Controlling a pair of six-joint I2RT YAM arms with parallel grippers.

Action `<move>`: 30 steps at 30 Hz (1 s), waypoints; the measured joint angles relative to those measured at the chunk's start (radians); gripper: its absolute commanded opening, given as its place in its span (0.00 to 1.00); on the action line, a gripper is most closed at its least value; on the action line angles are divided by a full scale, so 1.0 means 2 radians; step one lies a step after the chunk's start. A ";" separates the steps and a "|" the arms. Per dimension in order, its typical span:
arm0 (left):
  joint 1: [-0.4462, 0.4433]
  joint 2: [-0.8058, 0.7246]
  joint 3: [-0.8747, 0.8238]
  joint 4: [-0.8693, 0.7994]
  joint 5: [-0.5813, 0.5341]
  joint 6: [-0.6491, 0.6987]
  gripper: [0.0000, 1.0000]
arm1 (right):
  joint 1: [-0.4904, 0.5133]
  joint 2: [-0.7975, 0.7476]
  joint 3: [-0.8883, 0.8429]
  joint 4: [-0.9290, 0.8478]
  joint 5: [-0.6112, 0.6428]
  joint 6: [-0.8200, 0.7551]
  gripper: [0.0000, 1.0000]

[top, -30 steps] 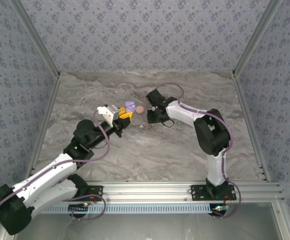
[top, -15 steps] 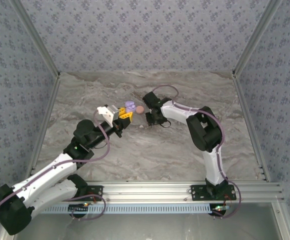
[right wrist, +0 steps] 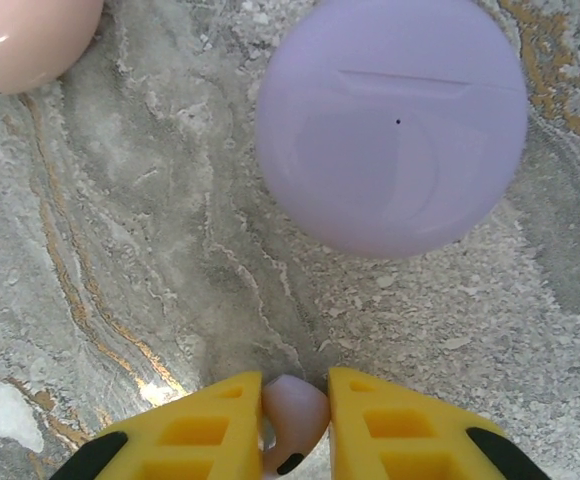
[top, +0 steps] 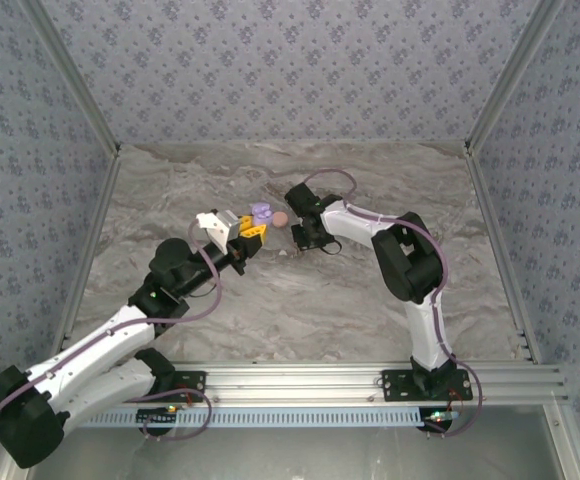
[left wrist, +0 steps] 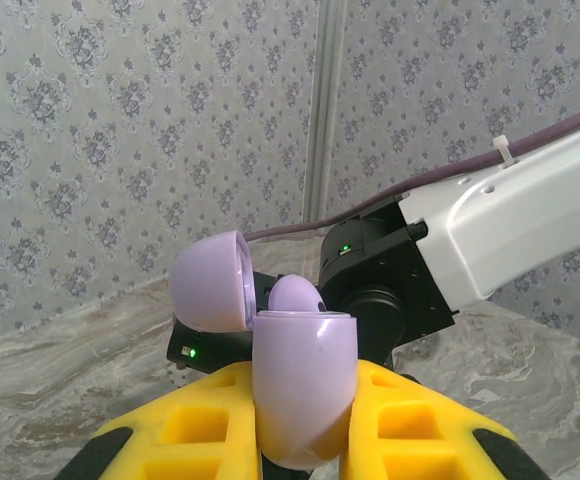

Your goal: Insert wireless bluetooth earbuds into charging case

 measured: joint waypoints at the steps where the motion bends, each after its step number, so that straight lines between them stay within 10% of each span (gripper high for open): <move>1: 0.000 0.000 0.000 0.000 0.000 0.000 0.00 | 0.000 -0.002 -0.002 0.001 0.000 -0.001 0.22; 30: 0.000 0.162 0.044 0.056 0.124 -0.051 0.00 | 0.000 -0.481 -0.224 0.151 -0.117 -0.133 0.22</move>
